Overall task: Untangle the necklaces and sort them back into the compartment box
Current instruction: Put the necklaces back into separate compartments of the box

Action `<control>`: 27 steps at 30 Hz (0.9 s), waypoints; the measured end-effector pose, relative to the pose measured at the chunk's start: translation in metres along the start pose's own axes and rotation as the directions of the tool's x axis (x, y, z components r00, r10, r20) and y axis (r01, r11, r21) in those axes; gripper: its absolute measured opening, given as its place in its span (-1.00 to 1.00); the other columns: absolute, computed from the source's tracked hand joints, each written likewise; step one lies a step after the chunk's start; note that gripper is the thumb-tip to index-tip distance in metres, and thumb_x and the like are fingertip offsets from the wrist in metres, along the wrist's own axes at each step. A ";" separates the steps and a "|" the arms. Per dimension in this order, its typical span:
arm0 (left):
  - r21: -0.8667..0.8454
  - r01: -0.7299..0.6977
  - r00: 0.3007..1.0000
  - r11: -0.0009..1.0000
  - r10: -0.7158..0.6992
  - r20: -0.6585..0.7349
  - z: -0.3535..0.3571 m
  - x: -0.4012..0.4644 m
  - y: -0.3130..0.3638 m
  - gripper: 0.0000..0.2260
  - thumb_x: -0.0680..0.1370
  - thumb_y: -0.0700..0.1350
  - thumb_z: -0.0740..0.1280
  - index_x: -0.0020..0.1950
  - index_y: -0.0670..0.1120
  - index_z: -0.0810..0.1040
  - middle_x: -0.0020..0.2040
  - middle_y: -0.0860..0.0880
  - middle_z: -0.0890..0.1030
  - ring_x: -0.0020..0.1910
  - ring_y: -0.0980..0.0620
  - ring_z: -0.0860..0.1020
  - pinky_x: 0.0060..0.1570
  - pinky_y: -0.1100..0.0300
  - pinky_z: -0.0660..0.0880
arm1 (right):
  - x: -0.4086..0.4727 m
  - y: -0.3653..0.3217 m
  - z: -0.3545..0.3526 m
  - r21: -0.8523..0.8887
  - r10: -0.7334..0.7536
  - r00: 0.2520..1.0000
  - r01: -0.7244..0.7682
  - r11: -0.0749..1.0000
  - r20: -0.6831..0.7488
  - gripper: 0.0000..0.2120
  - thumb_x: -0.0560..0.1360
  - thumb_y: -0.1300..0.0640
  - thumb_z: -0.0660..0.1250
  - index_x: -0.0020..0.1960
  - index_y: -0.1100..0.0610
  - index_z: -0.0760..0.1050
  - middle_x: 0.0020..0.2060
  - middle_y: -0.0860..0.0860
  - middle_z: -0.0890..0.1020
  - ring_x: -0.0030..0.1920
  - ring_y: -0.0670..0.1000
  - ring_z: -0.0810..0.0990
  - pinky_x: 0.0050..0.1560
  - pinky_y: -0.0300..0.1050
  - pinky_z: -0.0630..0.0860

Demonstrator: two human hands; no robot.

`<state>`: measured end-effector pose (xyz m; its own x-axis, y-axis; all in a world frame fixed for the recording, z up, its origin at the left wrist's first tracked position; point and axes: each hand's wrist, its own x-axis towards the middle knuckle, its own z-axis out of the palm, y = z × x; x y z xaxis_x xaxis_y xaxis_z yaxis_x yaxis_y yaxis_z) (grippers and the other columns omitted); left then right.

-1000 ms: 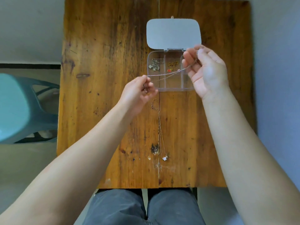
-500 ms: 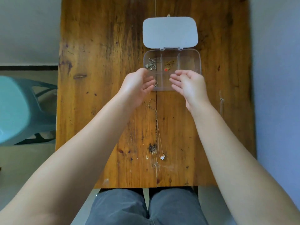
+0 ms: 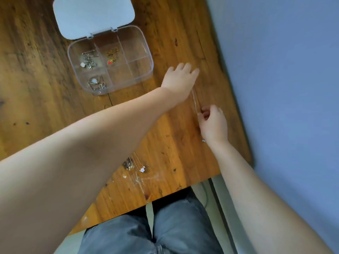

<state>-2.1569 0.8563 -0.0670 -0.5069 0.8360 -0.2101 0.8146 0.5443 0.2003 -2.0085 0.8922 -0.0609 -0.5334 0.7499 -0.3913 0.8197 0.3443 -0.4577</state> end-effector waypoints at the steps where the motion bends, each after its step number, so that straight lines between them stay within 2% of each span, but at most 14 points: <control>1: 0.087 -0.053 0.999 0.995 0.054 -0.007 0.003 0.003 -0.002 -0.55 0.51 -0.27 0.30 0.39 -0.15 0.32 0.38 -0.21 0.36 0.33 -0.21 0.34 0.22 -0.08 0.36 | 0.002 0.000 0.000 0.011 -0.005 1.000 0.005 1.000 -0.007 -0.85 0.54 0.13 0.27 0.08 0.13 0.51 -0.07 -0.03 0.49 -0.03 0.10 0.58 0.06 0.12 0.53; 4: 0.193 -0.231 0.971 0.954 0.238 -0.013 0.009 0.006 -0.011 -0.65 0.48 -0.31 0.28 0.27 -0.24 0.40 0.26 -0.23 0.45 0.16 -0.21 0.43 0.01 -0.03 0.40 | 0.005 0.004 0.002 0.038 -0.008 1.000 0.008 0.999 0.004 -0.86 0.55 0.16 0.24 0.07 0.12 0.52 -0.07 -0.03 0.49 -0.04 0.06 0.57 0.06 0.09 0.54; 6: 0.151 -0.266 0.963 0.952 0.269 -0.002 0.006 0.006 -0.012 -0.74 0.53 -0.27 0.24 0.21 -0.23 0.45 0.19 -0.20 0.48 0.11 -0.18 0.44 -0.04 0.01 0.39 | 0.008 0.006 0.002 0.059 -0.006 1.000 0.005 0.998 0.009 -0.84 0.56 0.16 0.22 0.10 0.12 0.53 -0.03 -0.02 0.51 -0.01 0.04 0.57 0.03 -0.07 0.53; 7: 0.062 -0.238 0.971 0.969 0.239 -0.008 0.004 0.004 -0.011 -0.79 0.54 -0.24 0.23 0.16 -0.21 0.47 0.15 -0.19 0.49 0.09 -0.16 0.45 -0.05 0.04 0.39 | 0.009 0.006 0.003 0.093 -0.006 1.000 0.006 0.996 0.002 -0.81 0.56 0.17 0.23 0.14 0.12 0.52 0.02 0.00 0.52 0.03 0.04 0.57 -0.01 -0.19 0.49; 9: -0.272 -0.101 0.995 0.957 0.091 -0.047 -0.003 -0.006 -0.006 -0.91 0.53 -0.20 0.24 0.00 -0.17 0.50 0.02 -0.13 0.51 0.00 -0.08 0.48 -0.10 0.13 0.41 | 0.010 0.002 0.001 0.199 -0.041 0.999 0.042 0.979 -0.010 -0.69 0.55 0.16 0.27 0.29 0.12 0.43 0.19 0.03 0.48 0.17 -0.02 0.52 0.02 -0.33 0.39; 11: -0.627 0.014 0.992 0.779 -0.091 -0.091 -0.015 -0.022 0.000 -0.97 0.51 -0.19 0.28 -0.12 -0.14 0.50 -0.09 -0.07 0.55 -0.12 0.01 0.53 -0.17 0.23 0.47 | 0.011 -0.007 -0.001 0.307 -0.147 0.987 0.122 0.944 0.060 -0.55 0.53 0.13 0.32 0.39 0.05 0.32 0.31 -0.01 0.43 0.26 -0.14 0.41 0.13 -0.38 0.31; 12: -0.755 0.051 0.980 0.654 -0.178 -0.089 -0.023 -0.030 0.001 -0.96 0.50 -0.19 0.28 -0.14 -0.12 0.50 -0.11 -0.05 0.59 -0.15 0.05 0.56 -0.18 0.25 0.51 | 0.012 -0.014 -0.002 0.358 -0.184 0.974 0.126 0.925 0.133 -0.57 0.53 0.12 0.32 0.37 0.02 0.34 0.26 -0.05 0.48 0.24 -0.17 0.43 0.11 -0.39 0.32; 14: -0.942 0.106 0.945 0.317 -0.328 -0.004 -0.039 -0.044 -0.005 -0.93 0.52 -0.18 0.25 -0.16 -0.09 0.49 -0.15 -0.03 0.66 -0.16 0.06 0.64 -0.18 0.25 0.58 | 0.012 -0.026 -0.006 0.441 -0.218 0.932 0.072 0.895 0.289 -0.77 0.54 0.07 0.30 0.20 -0.02 0.49 -0.05 -0.17 0.65 0.01 -0.23 0.58 -0.05 -0.36 0.41; 16: -0.988 0.092 0.887 -0.121 -0.442 0.137 -0.056 -0.057 -0.025 -0.89 0.55 -0.22 0.21 -0.15 -0.14 0.49 -0.19 -0.07 0.69 -0.13 -0.02 0.68 -0.13 0.20 0.60 | 0.011 -0.037 -0.015 0.471 -0.298 0.911 0.138 0.871 0.285 -0.88 0.56 0.05 0.25 -0.01 -0.07 0.56 -0.32 -0.18 0.66 -0.24 -0.23 0.61 -0.16 -0.43 0.45; 17: -0.947 0.058 0.853 -0.316 -0.477 0.212 -0.062 -0.064 -0.039 -0.89 0.55 -0.25 0.19 -0.12 -0.18 0.49 -0.21 -0.09 0.69 -0.12 -0.06 0.68 -0.10 0.15 0.60 | 0.011 -0.042 -0.022 0.499 -0.331 0.911 0.174 0.849 0.244 -0.85 0.57 0.05 0.23 -0.06 -0.08 0.57 -0.34 -0.17 0.65 -0.26 -0.21 0.61 -0.16 -0.45 0.46; 18: -0.893 0.024 0.820 -0.449 -0.503 0.275 -0.066 -0.070 -0.051 -0.90 0.54 -0.28 0.19 -0.10 -0.21 0.49 -0.25 -0.11 0.68 -0.14 -0.09 0.68 -0.10 0.12 0.61 | 0.010 -0.047 -0.029 0.550 -0.336 0.918 0.173 0.817 0.211 -0.83 0.57 0.04 0.22 -0.09 -0.09 0.58 -0.34 -0.16 0.64 -0.24 -0.18 0.62 -0.13 -0.43 0.49; 20: -0.826 -0.037 0.765 -0.562 -0.548 0.339 -0.071 -0.085 -0.075 -0.91 0.51 -0.33 0.17 -0.11 -0.23 0.46 -0.32 -0.10 0.66 -0.23 -0.07 0.68 -0.16 0.12 0.61 | 0.011 -0.065 -0.037 0.674 -0.311 0.931 0.104 0.731 0.193 -0.81 0.57 0.05 0.23 -0.13 -0.08 0.59 -0.28 -0.13 0.64 -0.16 -0.10 0.64 -0.09 -0.27 0.56; 25: -0.791 -0.107 0.615 -0.603 -0.665 0.424 -0.071 -0.104 -0.105 -0.91 0.49 -0.36 0.20 -0.09 -0.23 0.48 -0.38 -0.08 0.57 -0.38 0.03 0.62 -0.11 0.06 0.62 | 0.020 -0.137 -0.022 0.857 -0.277 0.915 -0.123 0.500 0.292 -0.84 0.61 0.14 0.18 -0.05 0.11 0.52 0.08 0.06 0.63 0.14 -0.01 0.62 0.20 -0.08 0.53; 27: -0.815 -0.094 0.554 -0.572 -0.710 0.434 -0.067 -0.105 -0.111 -0.91 0.52 -0.33 0.23 -0.04 -0.22 0.51 -0.30 -0.11 0.61 -0.30 0.00 0.66 -0.05 0.03 0.62 | 0.020 -0.166 -0.005 0.849 -0.293 0.892 -0.163 0.502 0.345 -0.84 0.62 0.17 0.16 -0.05 0.13 0.49 0.09 0.11 0.62 0.13 0.02 0.63 0.23 -0.07 0.51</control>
<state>-2.2131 0.7129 -0.0027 -0.7370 0.0465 -0.6743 -0.6478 -0.3333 0.6850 -2.1537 0.8528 0.0114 -0.7880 0.3727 -0.4900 0.3217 -0.4293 -0.8439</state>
